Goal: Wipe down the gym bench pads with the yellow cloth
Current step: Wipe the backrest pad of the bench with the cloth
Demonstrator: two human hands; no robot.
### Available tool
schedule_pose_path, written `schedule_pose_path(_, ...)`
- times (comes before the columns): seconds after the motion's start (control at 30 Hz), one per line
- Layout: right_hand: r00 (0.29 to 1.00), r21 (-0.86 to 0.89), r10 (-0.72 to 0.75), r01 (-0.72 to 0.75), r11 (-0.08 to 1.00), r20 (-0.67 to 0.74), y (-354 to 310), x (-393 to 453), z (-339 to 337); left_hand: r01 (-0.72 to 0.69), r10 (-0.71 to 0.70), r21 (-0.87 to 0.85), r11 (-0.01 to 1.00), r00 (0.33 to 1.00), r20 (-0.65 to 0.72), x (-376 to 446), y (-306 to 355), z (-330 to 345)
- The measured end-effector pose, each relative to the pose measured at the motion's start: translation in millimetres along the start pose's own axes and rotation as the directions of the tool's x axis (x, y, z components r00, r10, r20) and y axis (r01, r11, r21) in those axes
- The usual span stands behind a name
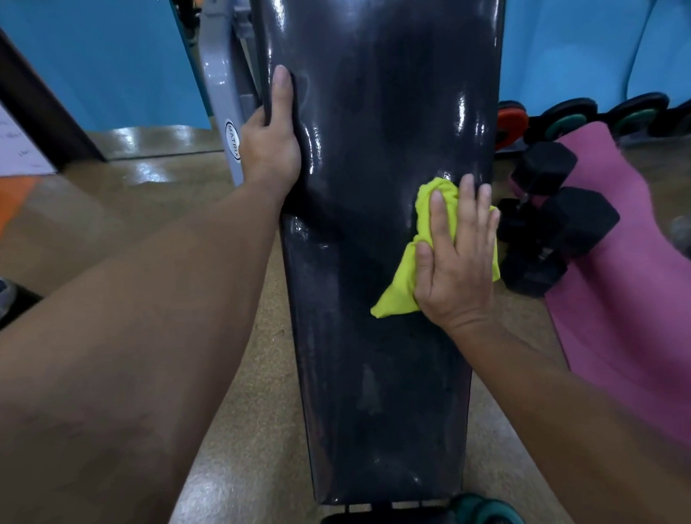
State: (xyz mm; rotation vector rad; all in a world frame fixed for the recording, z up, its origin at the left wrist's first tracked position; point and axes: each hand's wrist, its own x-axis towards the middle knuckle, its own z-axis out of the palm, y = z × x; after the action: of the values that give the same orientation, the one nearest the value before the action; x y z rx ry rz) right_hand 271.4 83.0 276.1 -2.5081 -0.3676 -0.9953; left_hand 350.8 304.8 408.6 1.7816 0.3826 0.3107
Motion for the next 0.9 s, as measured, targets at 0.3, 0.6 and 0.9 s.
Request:
schedule_pose_path(0.3, 0.999, -0.071, -0.029, 0.028, 0.997, -0.019, -41.3, 4.7, 13.9, -0.003, 0.003, 0.018, 1.000, 1.000, -0.011, 1.7, -4.3, 0.4)
schedule_pose_path(0.6, 0.997, -0.103, 0.033, -0.041, 0.994, -0.073, -30.6, 19.7, 8.5, -0.017, 0.017, 0.023, 1.000, 1.000, 0.000, -0.1, -4.8, -2.4)
schedule_pose_path(0.9, 0.987, -0.092, -0.152, 0.156, 0.983, 0.046, -14.6, -4.2, 5.4, 0.007, -0.007, 0.001, 1.000, 1.000, 0.012, -2.4, -3.0, -3.4)
